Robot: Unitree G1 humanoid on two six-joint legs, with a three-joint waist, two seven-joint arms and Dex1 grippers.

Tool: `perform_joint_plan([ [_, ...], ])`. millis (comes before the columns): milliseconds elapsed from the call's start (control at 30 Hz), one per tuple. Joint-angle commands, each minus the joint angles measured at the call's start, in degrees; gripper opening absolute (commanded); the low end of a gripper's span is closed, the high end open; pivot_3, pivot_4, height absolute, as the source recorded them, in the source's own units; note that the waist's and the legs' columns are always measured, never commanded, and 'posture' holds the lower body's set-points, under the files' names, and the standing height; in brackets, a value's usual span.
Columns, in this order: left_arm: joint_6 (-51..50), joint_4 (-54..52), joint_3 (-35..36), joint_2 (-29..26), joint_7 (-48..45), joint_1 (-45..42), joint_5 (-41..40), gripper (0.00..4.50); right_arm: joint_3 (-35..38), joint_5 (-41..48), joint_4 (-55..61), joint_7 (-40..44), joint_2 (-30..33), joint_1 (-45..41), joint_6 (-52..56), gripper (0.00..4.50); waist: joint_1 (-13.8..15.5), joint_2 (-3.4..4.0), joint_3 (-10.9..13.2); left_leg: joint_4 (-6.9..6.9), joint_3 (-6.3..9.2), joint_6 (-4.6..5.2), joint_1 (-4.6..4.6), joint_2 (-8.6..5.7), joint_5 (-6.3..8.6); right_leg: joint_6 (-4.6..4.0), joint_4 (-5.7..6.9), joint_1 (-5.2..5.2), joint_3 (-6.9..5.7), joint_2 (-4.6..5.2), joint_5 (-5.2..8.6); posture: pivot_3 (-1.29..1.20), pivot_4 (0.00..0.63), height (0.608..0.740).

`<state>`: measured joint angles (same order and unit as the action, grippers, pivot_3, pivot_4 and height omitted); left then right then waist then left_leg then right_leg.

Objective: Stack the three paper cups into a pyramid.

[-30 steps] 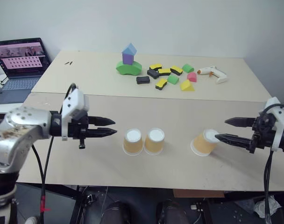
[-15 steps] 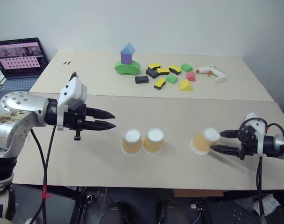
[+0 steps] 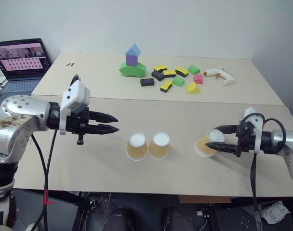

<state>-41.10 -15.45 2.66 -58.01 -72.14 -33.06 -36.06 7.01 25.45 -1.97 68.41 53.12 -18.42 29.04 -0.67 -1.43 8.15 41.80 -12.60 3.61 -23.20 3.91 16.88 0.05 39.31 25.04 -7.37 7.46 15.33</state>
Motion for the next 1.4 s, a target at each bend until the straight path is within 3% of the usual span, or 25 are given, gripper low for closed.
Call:
perform_joint_plan([
  [33, 1.30, -1.23, 0.88, 0.07, 0.05, -0.52, -0.12, 1.52, 0.34, -0.08, 0.69, -0.63, 0.10, -0.76, 0.19, 4.50, -0.03, 0.00, 0.00, 0.00, 0.00, 0.00, 0.00, 0.00, 0.00, 0.00, 0.00, 0.00, 0.00, 0.00, 0.00, 0.00, 0.150, 0.703],
  [100, 1.39, -1.23, 0.85, 0.10, -0.01, -0.58, -0.06, 1.52, 0.15, -0.51, 0.34, -1.00, 0.08, -0.77, -0.05, 4.50, -0.03, 0.00, 0.00, 0.00, 0.00, 0.00, 0.00, 0.00, 0.00, 0.00, 0.01, 0.00, 0.00, 0.00, 0.00, 0.00, 0.150, 0.703],
  [133, 1.35, -1.20, 0.78, 0.19, 0.05, -0.76, -0.04, 1.48, 0.13, -0.66, 0.05, -1.12, 0.02, -0.79, -0.33, 3.97, -0.03, 0.00, 0.00, 0.00, 0.00, 0.00, 0.00, 0.00, 0.00, 0.00, 0.01, 0.00, 0.01, 0.00, 0.00, 0.00, 0.150, 0.703],
  [167, 1.32, -1.16, 0.72, 0.25, 0.07, -0.88, -0.02, 1.48, 0.14, -0.79, -0.23, -1.25, -0.05, -0.82, -0.60, 3.83, -0.03, 0.00, 0.00, 0.00, -0.01, 0.00, 0.00, 0.00, 0.00, 0.00, 0.01, 0.00, 0.00, 0.00, 0.00, 0.00, 0.150, 0.703],
  [267, 1.31, -1.11, 0.65, 0.37, 0.07, -0.99, 0.06, 1.48, 0.10, -0.83, -0.62, -1.37, -0.12, -0.90, -0.91, 2.86, -0.02, 0.00, 0.00, 0.00, 0.00, 0.00, 0.01, 0.00, 0.00, 0.00, 0.01, 0.00, 0.00, 0.00, 0.00, 0.00, 0.150, 0.703],
  [467, 1.52, -0.71, 0.28, 0.71, 0.04, -1.32, 0.54, 1.48, 0.64, 0.46, 0.65, -2.03, -0.73, -2.73, 0.07, 2.84, -0.04, 0.00, 0.00, 0.00, -0.01, 0.00, 0.01, 0.00, 0.00, 0.00, 0.02, 0.00, 0.01, 0.00, 0.00, 0.00, 0.150, 0.703],
  [667, 2.07, -0.08, -0.64, 1.06, -0.26, -1.88, 1.19, 1.48, 1.22, 7.20, 9.26, 0.33, 2.38, -13.61, 8.03, 2.84, -0.36, 0.16, 0.10, 0.01, -0.10, 0.00, 0.00, 0.01, 0.00, -0.01, 0.14, 0.13, 0.15, 0.00, 0.00, 0.00, 0.150, 0.703],
  [933, 2.78, 0.22, -1.80, 2.27, -0.30, -2.20, 1.88, 1.48, -4.24, 12.56, 12.06, 6.55, 5.35, -28.30, 16.74, 2.84, 0.04, 0.17, 0.10, 0.02, -0.05, 0.00, -0.08, -0.01, 0.00, -0.05, 0.07, 0.13, 0.04, 0.01, 0.01, 0.00, 0.150, 0.703],
  [1067, 3.09, 0.85, -2.27, 2.57, -0.92, -2.64, 2.30, 1.48, -8.98, 14.48, 12.42, 9.19, 3.15, -35.67, 20.83, 2.84, -0.13, 0.17, 0.11, 0.03, -0.08, 0.00, -0.09, 0.00, 0.00, -0.05, 0.15, 0.21, 0.08, 0.01, 0.01, 0.00, 0.150, 0.703],
  [1200, 3.56, 1.34, -2.80, 2.98, -1.26, -2.90, 2.71, 1.48, -15.11, 13.89, 11.28, 10.25, -3.01, -44.11, 23.04, 2.84, -0.55, 0.17, 0.11, 0.02, -0.14, 0.00, -0.09, 0.00, 0.00, -0.06, 0.20, 0.25, 0.12, 0.00, 0.02, 0.00, 0.150, 0.703],
  [1400, 3.24, 1.02, -2.92, 3.29, -1.22, -2.80, 2.64, 1.48, -19.05, 12.15, 9.49, 10.98, -8.25, -47.01, 22.26, 2.84, 0.06, 0.16, 0.11, 0.06, -0.13, 0.00, -0.24, -0.03, 0.00, -0.06, 0.18, 0.31, 0.01, 0.02, 0.02, 0.00, 0.150, 0.703],
])
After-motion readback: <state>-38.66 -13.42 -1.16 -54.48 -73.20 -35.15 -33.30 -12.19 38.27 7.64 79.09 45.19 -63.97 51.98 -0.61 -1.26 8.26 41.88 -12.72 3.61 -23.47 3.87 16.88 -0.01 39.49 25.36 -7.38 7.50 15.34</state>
